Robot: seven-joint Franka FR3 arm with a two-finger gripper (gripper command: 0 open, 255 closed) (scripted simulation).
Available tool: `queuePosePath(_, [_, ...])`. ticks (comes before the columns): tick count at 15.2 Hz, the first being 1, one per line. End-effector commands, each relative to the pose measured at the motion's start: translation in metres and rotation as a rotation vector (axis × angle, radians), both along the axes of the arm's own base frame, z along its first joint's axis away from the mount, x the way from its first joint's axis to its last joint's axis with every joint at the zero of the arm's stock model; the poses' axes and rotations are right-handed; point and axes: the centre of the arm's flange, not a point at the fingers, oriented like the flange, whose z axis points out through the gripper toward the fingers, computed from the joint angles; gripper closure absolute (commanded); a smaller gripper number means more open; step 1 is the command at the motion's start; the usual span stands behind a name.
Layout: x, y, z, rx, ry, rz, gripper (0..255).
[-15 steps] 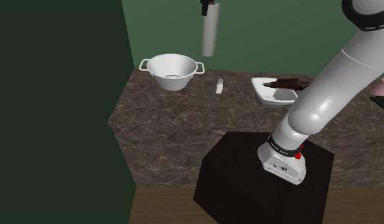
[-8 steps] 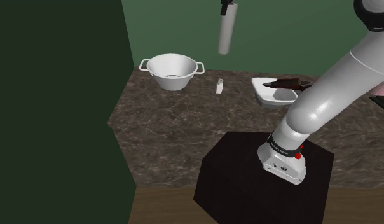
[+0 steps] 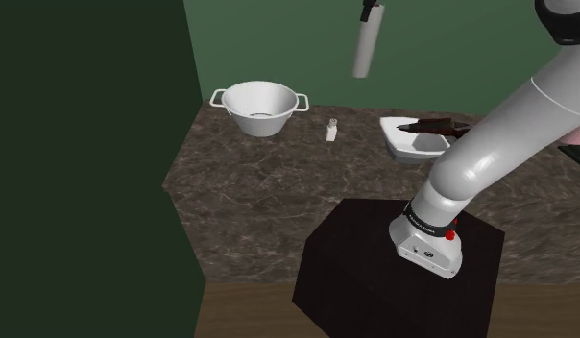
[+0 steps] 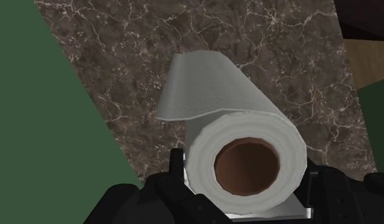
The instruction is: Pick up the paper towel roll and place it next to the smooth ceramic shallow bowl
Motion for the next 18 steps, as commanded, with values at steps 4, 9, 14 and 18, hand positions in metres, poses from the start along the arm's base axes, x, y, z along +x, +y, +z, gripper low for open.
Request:
queuePosePath(4, [-0.029,-0.061,0.000,0.000,0.000,0.002,255])
queuePosePath(9, [-0.055,-0.122,0.001,0.000,0.000,0.002,255])
queuePosePath(14, [-0.066,-0.148,-0.015,0.000,0.000,0.002,255])
queuePosePath(18, [-0.066,-0.148,-0.036,0.000,0.000,0.002,255])
